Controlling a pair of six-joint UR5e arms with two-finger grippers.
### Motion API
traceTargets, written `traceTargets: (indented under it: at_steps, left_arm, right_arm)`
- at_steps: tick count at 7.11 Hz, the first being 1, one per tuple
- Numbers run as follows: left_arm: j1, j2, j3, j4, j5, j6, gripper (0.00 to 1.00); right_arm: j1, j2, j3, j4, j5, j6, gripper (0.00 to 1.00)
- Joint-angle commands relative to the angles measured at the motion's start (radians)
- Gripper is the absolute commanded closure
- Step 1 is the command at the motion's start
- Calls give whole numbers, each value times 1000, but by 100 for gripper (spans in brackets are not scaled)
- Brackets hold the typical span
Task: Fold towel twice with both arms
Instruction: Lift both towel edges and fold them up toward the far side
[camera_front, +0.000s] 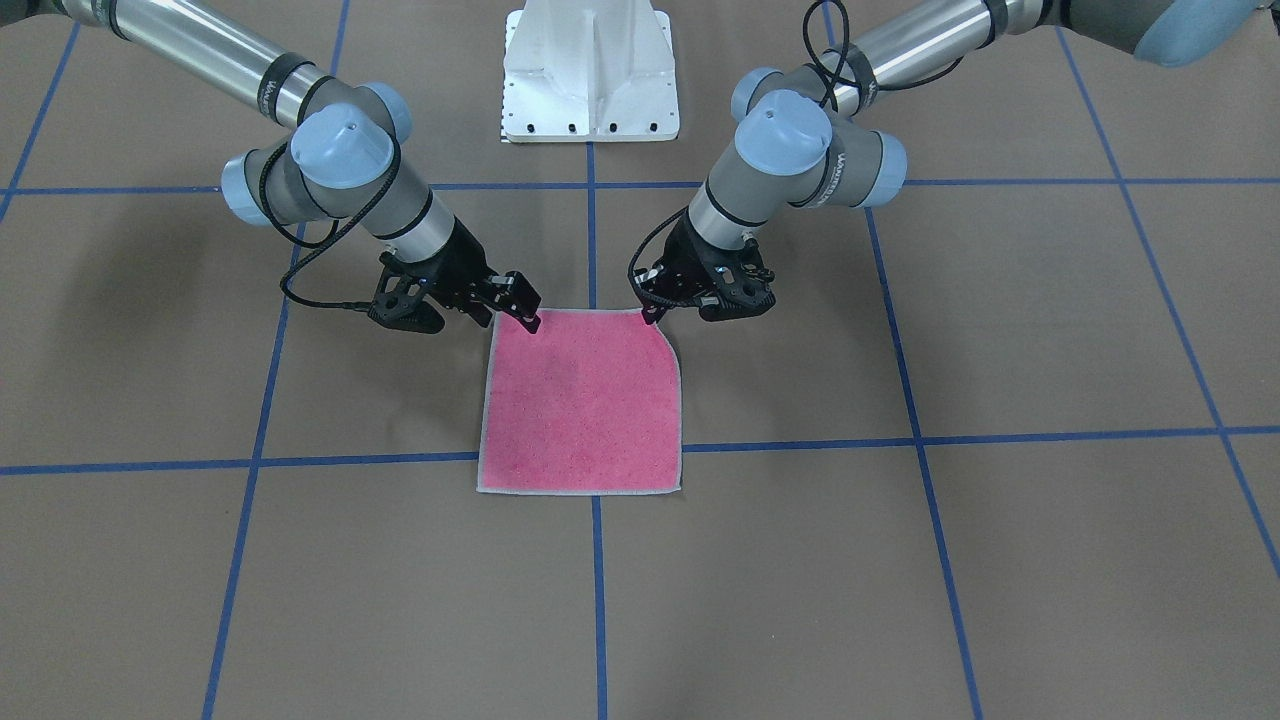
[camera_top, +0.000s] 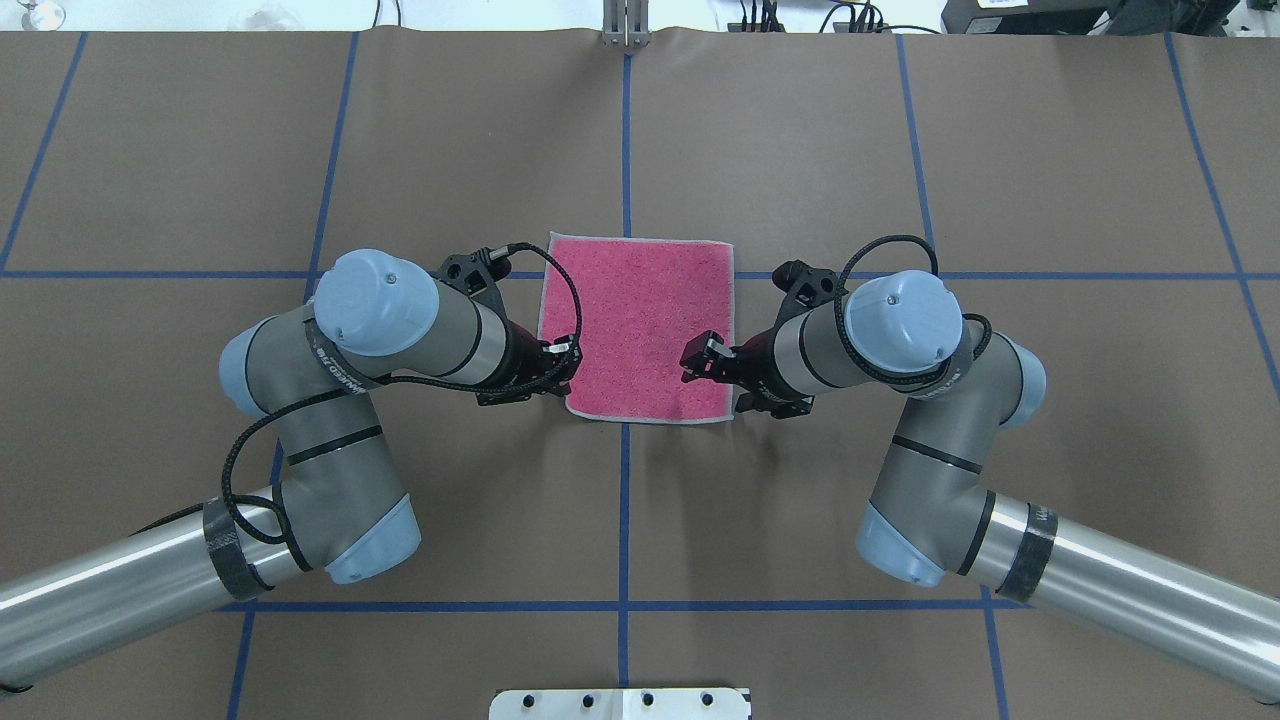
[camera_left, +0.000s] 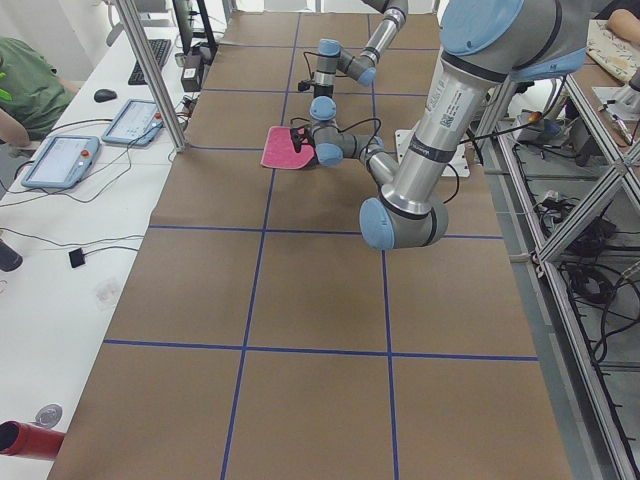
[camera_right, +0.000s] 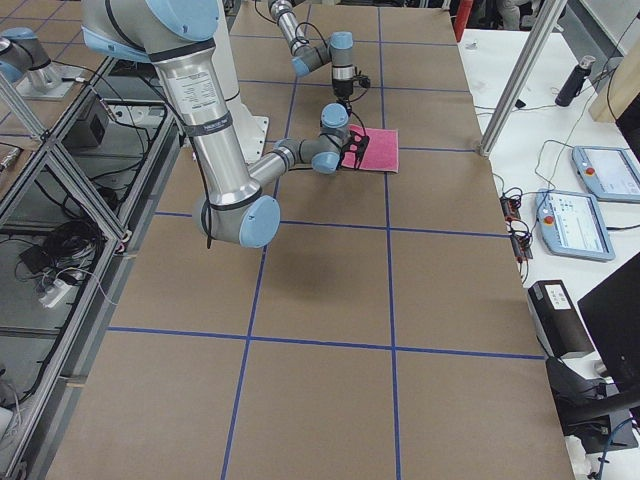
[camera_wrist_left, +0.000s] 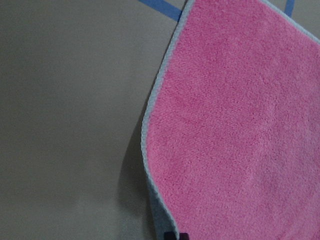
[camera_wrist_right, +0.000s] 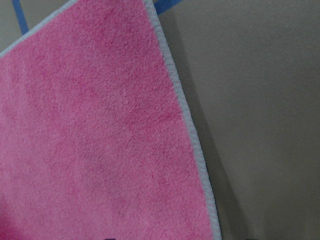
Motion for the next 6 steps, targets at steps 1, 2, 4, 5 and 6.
traceTargets:
  at_steps: [1,2,4,5,6]
  left_arm:
    - [0,0,-2,-2,0,0,100]
    - [0,-3,-2,-2,0,0,100]
    - [-15,-3,-17,-5,-2,-24,100]
    - [-17,-3,-17,-6,-5,-44,100]
    - [-17,-8,-20,-6,-6,-46,100]
  right_arm:
    - [1,-4,1,4,9,-2,85]
    - [0,-10,-1,9,3,-8,100]
    - [1,-15,2,11,9,-10,100]
    - [5,-15,10,12,9,-10,100]
    - [9,-15,23,12,11,-10,100]
